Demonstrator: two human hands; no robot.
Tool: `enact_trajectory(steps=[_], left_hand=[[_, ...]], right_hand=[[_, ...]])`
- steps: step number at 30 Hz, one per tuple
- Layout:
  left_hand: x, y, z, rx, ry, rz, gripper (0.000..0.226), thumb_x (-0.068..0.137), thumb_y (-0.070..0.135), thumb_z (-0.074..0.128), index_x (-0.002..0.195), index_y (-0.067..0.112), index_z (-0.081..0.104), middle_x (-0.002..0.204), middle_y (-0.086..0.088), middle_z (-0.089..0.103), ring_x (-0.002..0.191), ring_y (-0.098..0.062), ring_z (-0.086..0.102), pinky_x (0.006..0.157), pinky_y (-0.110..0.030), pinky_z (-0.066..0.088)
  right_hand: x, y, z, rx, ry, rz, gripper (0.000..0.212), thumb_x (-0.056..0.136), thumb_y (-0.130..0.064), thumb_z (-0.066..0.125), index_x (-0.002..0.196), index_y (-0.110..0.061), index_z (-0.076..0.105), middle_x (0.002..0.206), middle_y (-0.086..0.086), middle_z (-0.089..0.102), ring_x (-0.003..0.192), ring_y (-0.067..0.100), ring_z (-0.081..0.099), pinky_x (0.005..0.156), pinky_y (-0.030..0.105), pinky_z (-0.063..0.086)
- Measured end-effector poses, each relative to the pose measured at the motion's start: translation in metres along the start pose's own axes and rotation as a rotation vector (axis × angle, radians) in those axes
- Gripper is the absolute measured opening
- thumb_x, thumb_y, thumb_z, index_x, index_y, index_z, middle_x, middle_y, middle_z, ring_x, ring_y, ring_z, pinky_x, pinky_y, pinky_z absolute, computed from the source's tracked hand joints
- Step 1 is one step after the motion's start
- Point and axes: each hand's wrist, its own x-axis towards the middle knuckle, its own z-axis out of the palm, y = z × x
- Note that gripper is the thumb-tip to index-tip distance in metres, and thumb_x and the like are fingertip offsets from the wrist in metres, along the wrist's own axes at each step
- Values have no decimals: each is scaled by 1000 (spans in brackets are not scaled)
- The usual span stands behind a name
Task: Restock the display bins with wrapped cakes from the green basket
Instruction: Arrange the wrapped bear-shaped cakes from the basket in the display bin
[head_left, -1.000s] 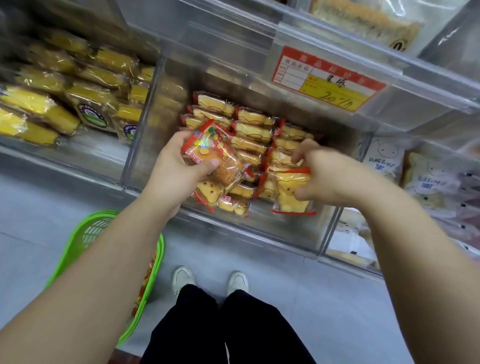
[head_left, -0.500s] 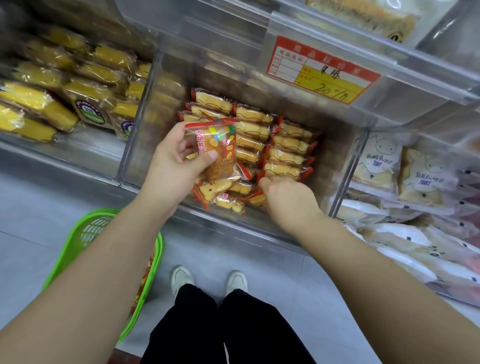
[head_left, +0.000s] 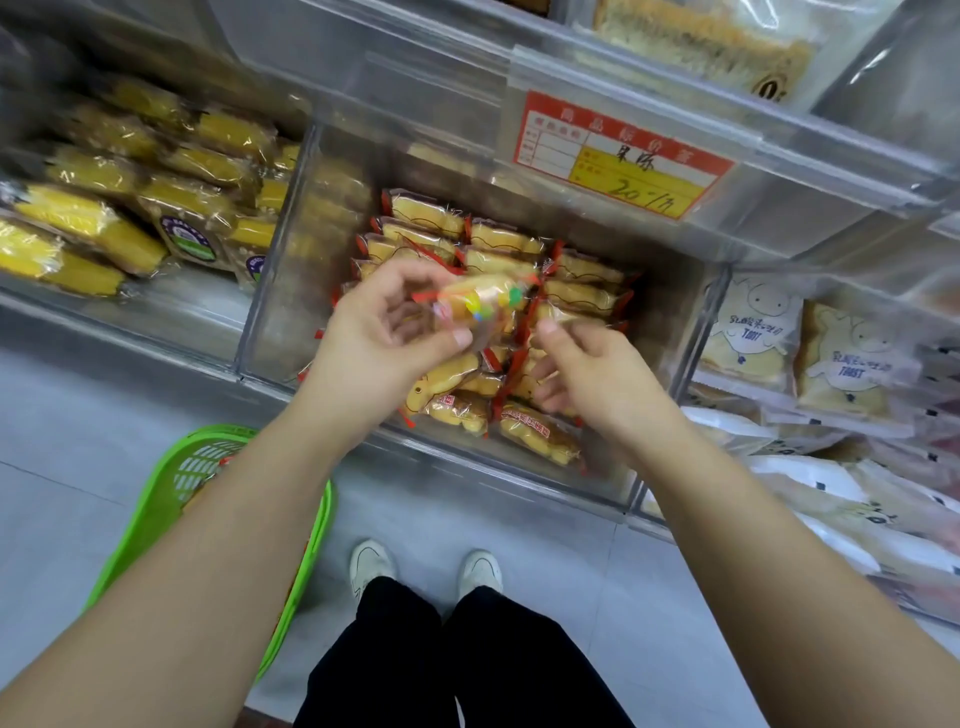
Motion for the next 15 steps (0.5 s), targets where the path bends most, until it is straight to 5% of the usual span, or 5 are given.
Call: enact_trajectory(steps=[2, 4, 9, 12, 15], left_hand=[[-4, 8, 10, 193, -104, 164, 37, 73, 8, 74, 93, 38, 62, 104, 19, 64, 108, -3, 55, 93, -13, 40], [-6, 8, 17, 407, -202, 259, 48, 73, -2, 66, 90, 43, 62, 120, 22, 54, 122, -6, 40, 102, -10, 24], [-5, 4, 18, 306, -108, 81, 67, 76, -15, 45, 101, 45, 62, 129, 26, 44, 127, 7, 36, 101, -10, 32], [5, 1, 16, 167, -48, -67, 42, 89, 15, 57, 113, 49, 50, 121, 26, 52, 112, 11, 49, 88, -10, 42], [10, -8, 15, 216, -161, -224, 48, 82, 37, 65, 127, 33, 48, 113, 18, 62, 101, 1, 60, 85, -22, 49]], right_hand=[[-6, -6, -8, 490, -316, 237, 51, 92, -56, 37, 112, -15, 58, 86, 9, 72, 77, 22, 71, 63, 28, 57], [-9, -7, -12, 746, -501, 246, 46, 94, -49, 38, 120, -15, 56, 101, 10, 71, 92, 25, 69, 75, 35, 58], [1, 2, -19, 667, -359, 195, 44, 91, -12, 53, 134, -17, 46, 113, 10, 68, 102, 26, 66, 90, 40, 52], [2, 6, -21, 597, -404, 187, 48, 89, -12, 56, 135, -19, 46, 112, 9, 69, 103, 24, 66, 95, 42, 48], [2, 6, -23, 573, -434, 162, 48, 87, -15, 59, 133, -20, 48, 113, 7, 69, 102, 21, 67, 89, 36, 51]])
